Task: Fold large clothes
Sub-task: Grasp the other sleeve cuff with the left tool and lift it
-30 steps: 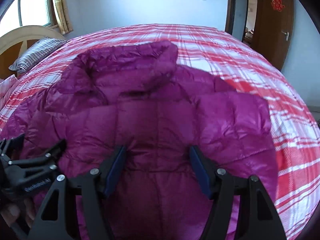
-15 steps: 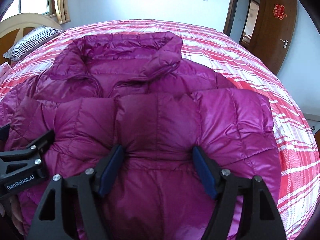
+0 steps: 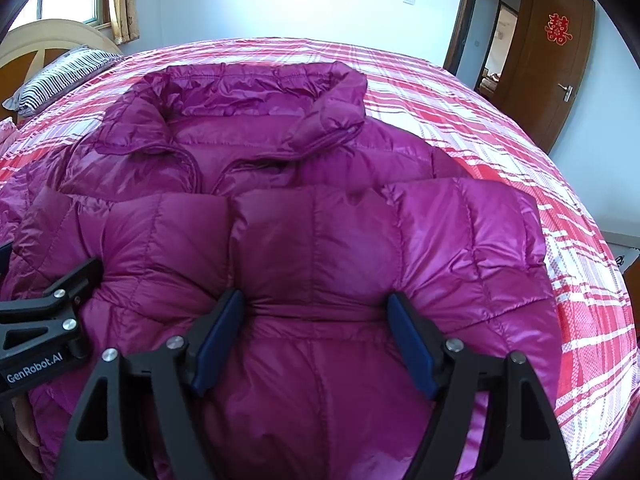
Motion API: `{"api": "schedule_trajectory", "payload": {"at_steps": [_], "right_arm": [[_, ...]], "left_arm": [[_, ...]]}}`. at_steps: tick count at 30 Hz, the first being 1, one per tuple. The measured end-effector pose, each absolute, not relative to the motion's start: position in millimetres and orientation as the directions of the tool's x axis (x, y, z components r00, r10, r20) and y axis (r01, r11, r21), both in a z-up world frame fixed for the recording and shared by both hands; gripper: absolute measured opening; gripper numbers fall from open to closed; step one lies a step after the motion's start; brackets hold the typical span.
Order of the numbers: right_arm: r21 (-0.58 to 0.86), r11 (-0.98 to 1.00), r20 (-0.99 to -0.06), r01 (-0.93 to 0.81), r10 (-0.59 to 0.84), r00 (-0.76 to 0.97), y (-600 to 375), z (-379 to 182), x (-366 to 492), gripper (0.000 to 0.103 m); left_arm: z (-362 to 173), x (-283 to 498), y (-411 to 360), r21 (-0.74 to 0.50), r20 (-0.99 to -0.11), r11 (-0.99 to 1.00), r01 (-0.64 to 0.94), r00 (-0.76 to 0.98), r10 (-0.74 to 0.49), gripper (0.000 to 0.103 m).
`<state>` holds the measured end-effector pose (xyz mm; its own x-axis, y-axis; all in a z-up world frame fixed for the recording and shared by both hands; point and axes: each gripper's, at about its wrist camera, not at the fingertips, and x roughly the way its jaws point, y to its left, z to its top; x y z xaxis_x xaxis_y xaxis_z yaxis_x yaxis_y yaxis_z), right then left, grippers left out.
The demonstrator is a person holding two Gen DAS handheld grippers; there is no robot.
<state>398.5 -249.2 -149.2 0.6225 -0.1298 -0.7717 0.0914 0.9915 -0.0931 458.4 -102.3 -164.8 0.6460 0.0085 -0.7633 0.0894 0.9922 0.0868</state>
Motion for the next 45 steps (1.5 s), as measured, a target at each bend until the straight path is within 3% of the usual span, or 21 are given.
{"api": "schedule_trajectory", "payload": {"at_steps": [10,16,19,22,28,30,31,32,34,37,45], "right_arm": [[-0.08,0.992,-0.767,0.093,-0.121,0.63,-251,-149,396,0.079],[-0.019,0.997,-0.77,0.071,-0.06,0.636,-258,-143,391,0.085],[0.032,0.999,-0.764,0.032,0.003,0.645,-263,-134,381,0.097],[0.057,0.998,-0.758,0.015,0.034,0.652,-265,-133,380,0.1],[0.041,0.999,-0.757,0.024,0.016,0.653,-259,-137,382,0.101],[0.081,0.997,-0.735,0.012,0.051,0.676,-258,-129,373,0.101],[0.093,0.996,-0.728,0.007,0.064,0.682,-259,-127,370,0.101],[0.108,0.994,-0.716,-0.002,0.079,0.693,-258,-122,364,0.101],[0.116,0.993,-0.693,-0.018,0.094,0.715,-256,-113,355,0.101],[0.124,0.991,-0.653,-0.046,0.116,0.748,-253,-98,342,0.101],[0.179,0.982,-0.592,-0.064,0.16,0.79,-257,-81,324,0.101]], "left_arm": [[-126,436,-66,0.039,-0.772,0.995,0.088,0.635,-0.026,0.102],[-92,358,31,0.083,-0.709,0.997,0.003,0.703,0.057,0.102],[-91,312,105,0.109,-0.693,0.988,-0.106,0.705,0.152,0.102],[-94,271,181,0.074,-0.684,0.966,-0.248,0.692,0.23,0.102],[-123,248,230,-0.072,-0.737,0.951,-0.301,0.658,0.153,0.102],[-138,252,224,-0.1,-0.762,0.95,-0.295,0.636,0.117,0.086],[-144,254,221,-0.101,-0.776,0.95,-0.295,0.621,0.11,0.068],[-148,256,218,-0.085,-0.78,0.95,-0.302,0.613,0.125,0.062],[-142,253,208,-0.029,-0.75,0.945,-0.325,0.632,0.194,0.035],[-127,249,203,-0.005,-0.723,0.941,-0.339,0.652,0.231,0.02],[-34,248,174,-0.017,-0.554,0.965,-0.262,0.806,0.209,0.016]]}}
